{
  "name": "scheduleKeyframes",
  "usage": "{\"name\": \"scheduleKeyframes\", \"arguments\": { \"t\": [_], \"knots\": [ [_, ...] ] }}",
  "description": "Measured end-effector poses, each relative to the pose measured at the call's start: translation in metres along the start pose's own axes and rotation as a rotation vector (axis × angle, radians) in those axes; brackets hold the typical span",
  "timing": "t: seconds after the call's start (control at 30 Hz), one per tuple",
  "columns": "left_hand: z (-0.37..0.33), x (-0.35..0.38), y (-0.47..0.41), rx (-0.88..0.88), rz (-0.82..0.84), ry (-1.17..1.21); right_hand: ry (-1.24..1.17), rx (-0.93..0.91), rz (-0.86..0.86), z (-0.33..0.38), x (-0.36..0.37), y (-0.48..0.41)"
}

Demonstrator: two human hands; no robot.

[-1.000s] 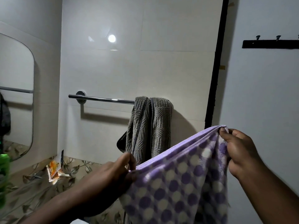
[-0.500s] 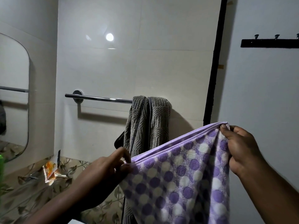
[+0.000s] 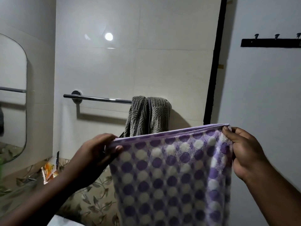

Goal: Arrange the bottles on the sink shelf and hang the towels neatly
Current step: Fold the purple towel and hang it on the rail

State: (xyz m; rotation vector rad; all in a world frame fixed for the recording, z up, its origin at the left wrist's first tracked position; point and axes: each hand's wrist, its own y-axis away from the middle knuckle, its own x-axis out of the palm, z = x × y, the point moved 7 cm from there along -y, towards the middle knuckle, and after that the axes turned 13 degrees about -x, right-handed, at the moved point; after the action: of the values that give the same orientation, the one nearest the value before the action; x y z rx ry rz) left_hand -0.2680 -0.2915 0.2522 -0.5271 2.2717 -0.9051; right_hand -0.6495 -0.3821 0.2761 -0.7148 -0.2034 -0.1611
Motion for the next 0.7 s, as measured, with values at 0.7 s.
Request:
{"name": "scheduleKeyframes", "arguments": {
  "t": [0.7],
  "knots": [
    [-0.012, -0.001, -0.065, -0.368, 0.072, 0.802, 0.253, -0.154, -0.016, -0.004, 0.010, -0.006]
  ]
}}
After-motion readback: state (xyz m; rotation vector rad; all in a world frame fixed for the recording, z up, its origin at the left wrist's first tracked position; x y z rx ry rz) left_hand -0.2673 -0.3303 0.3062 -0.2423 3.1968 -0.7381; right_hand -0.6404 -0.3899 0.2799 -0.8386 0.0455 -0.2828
